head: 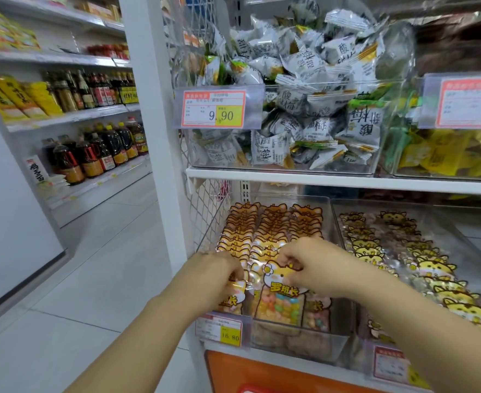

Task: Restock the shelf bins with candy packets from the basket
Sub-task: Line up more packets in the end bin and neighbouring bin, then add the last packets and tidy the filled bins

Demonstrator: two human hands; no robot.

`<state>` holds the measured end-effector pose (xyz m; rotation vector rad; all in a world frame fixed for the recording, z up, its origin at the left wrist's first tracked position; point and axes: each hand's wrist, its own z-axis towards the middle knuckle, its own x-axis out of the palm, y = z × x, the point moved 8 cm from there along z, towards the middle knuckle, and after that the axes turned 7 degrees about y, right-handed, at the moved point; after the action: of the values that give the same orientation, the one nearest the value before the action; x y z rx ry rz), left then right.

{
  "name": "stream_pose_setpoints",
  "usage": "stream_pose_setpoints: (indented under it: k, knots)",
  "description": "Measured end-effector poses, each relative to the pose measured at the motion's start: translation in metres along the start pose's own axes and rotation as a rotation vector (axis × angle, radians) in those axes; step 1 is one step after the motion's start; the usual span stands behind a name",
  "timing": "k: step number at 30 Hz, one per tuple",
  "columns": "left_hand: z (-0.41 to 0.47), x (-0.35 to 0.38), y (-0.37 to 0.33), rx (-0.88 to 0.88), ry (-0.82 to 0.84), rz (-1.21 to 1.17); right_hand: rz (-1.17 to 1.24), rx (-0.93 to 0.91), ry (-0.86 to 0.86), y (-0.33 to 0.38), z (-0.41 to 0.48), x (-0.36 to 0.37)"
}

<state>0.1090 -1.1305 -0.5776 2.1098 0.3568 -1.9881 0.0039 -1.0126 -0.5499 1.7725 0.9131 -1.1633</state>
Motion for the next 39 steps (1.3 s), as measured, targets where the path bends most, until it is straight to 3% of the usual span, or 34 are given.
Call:
stream_pose_setpoints:
  k: [4,9,15,18,20,27,31,35,39]
  knots:
    - [0.005,0.002,0.002,-0.052,-0.015,0.065,0.084,-0.051,-0.034,0.015,0.005,0.001]
    - [0.005,0.006,0.005,-0.023,-0.061,0.006,-0.080,0.000,-0.057,0.026,0.028,0.034]
    - [-0.005,-0.001,0.009,-0.019,-0.212,-0.217,-0.145,-0.046,-0.052,0.028,0.035,0.026]
    - [-0.002,0.009,0.005,-0.088,-0.076,-0.428,-0.213,-0.035,-0.041,0.029,0.036,0.036]
    - [0.002,0.018,0.002,-0.145,0.006,-0.408,-0.207,-0.047,-0.047,0.031,0.035,0.040]
    - [0.007,0.027,0.008,-0.249,0.030,-0.422,0.018,-0.020,-0.194,0.013,0.021,0.015]
    - [0.007,0.029,0.003,-0.277,0.029,-0.320,-0.076,-0.011,-0.039,0.018,0.027,0.042]
    - [0.015,0.036,0.001,-0.311,0.079,-0.261,-0.163,-0.029,-0.037,0.022,0.038,0.059]
    - [0.022,0.039,0.003,-0.352,0.173,-0.218,-0.083,-0.047,-0.007,0.017,0.043,0.061]
